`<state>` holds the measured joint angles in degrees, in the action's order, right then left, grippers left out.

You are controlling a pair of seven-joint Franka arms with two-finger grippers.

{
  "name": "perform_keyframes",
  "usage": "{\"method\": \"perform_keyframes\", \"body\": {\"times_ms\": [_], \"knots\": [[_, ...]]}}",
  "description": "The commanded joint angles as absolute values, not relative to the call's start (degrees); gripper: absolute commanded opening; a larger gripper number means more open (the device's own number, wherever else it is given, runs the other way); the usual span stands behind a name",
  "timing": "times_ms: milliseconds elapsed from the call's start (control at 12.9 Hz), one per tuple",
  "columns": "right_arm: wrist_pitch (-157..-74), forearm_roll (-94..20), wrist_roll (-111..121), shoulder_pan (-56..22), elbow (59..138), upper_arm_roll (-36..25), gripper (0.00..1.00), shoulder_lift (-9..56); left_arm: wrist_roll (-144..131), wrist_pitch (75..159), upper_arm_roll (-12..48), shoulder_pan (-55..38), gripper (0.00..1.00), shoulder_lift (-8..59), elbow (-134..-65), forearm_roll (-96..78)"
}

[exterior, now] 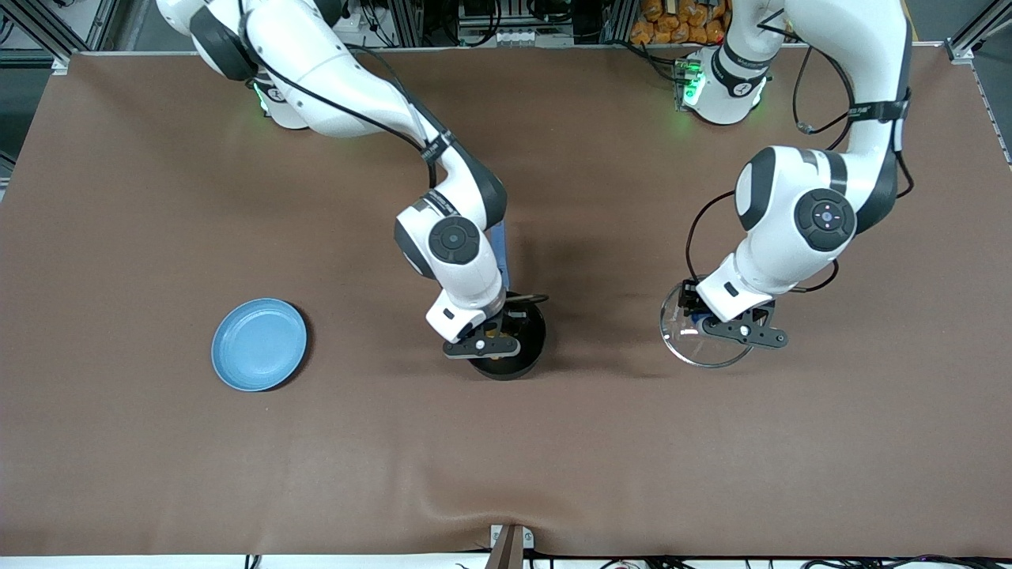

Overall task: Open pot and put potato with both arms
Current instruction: 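Lower the potato into the saucepan and open the right gripper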

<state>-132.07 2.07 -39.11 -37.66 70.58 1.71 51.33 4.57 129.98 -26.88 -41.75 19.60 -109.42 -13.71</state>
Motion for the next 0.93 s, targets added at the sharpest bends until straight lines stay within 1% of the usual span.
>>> {"method": "perform_keyframes", "body": {"times_ms": [0, 232, 387, 542, 619, 697, 774, 852], "knots": [[-131.75, 3.52, -41.22, -39.46, 65.31, 0.26, 0.17, 56.07, 6.76, 135.95, -26.54, -41.22, 0.06, 19.42, -112.67, -13.36], [-133.5, 3.51, -41.83, -40.08, 65.3, 0.0, 0.17, 57.39, 8.34, 140.79, -26.37, -41.13, 0.06, 20.82, -114.78, -14.76], [-133.51, 3.52, -41.92, -40.08, 65.3, 0.0, 0.18, 57.57, 12.37, 143.86, -26.19, -40.87, 0.06, 23.19, -114.87, -19.14], [-133.51, 3.52, -41.92, -40.08, 65.3, -0.09, 0.33, 57.57, 16.77, 147.03, -26.1, -40.61, 0.06, 25.91, -114.79, -23.88], [-133.42, 3.52, -41.84, -39.99, 65.3, -0.44, 0.59, 57.48, 18.44, 148.17, -26.1, -40.61, 0.06, 27.06, -114.79, -25.73], [-133.42, 3.52, -41.75, -39.99, 65.3, -0.87, 0.76, 57.13, 19.94, 149.14, -26.02, -40.61, 0.06, 28.03, -114.79, -27.93], [-133.24, 3.52, -41.49, -39.82, 65.3, -1.05, 0.84, 56.52, 21.26, 149.76, -25.93, -40.69, 0.06, 28.91, -114.79, -30.21], [-132.89, 3.52, -41.4, -39.73, 65.39, -1.05, 0.98, 55.82, 23.01, 150.11, -25.49, -40.69, 0.06, 29.44, -114.79, -32.41]]}}
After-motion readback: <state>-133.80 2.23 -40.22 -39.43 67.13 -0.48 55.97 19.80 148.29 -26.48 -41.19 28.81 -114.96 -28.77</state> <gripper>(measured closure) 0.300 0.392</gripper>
